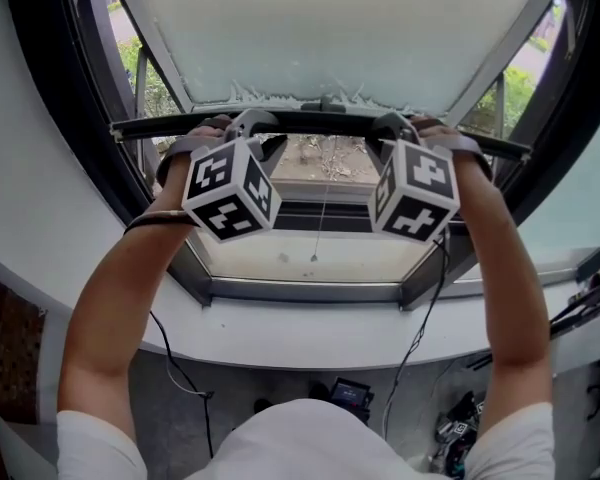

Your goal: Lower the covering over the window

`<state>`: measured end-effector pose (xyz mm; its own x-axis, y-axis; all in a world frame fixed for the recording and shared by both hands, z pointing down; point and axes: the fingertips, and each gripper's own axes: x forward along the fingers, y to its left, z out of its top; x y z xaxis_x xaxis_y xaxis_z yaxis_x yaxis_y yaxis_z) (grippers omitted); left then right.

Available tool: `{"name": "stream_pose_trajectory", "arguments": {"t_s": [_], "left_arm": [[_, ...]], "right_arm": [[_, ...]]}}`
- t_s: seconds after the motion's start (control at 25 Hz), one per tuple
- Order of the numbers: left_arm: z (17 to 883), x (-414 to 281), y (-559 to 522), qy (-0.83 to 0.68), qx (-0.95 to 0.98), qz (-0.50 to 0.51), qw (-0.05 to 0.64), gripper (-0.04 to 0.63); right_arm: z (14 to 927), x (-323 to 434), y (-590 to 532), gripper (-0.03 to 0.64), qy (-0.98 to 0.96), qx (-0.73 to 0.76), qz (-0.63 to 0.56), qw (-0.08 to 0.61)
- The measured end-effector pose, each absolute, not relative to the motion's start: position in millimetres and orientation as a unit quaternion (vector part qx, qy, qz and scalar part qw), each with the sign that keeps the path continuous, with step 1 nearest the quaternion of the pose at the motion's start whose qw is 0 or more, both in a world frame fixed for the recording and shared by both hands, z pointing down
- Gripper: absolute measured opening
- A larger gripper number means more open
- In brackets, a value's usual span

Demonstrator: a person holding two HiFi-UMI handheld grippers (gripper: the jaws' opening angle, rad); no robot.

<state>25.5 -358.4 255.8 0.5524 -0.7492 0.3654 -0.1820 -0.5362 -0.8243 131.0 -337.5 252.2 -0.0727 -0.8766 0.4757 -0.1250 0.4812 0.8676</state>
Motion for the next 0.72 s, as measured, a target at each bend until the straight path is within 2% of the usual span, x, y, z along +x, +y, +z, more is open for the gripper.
{"name": "stream_pose_trajectory", "arguments": {"t_s": [0.24, 0.52, 0.72], "left_arm": [[272.6, 25.4, -357.1, 0.29, -0.797, -0.383, 0.366, 0.055], [340.5, 25.2, -355.6, 0.27, -0.801, -0.414, 0.339, 0.049], [346.9, 24.4, -358.3, 0.272, -0.806, -0.409, 0.331, 0.051]], "right_arm": [[269.4, 131.1, -335.9, 0.035, -0.655, 0.378, -0.323, 0.569], [336.8, 131.5, -335.0, 0.035, -0.672, 0.352, -0.289, 0.584], [343.8, 130.2, -337.4, 0.035, -0.675, 0.355, -0.28, 0.584]]}}
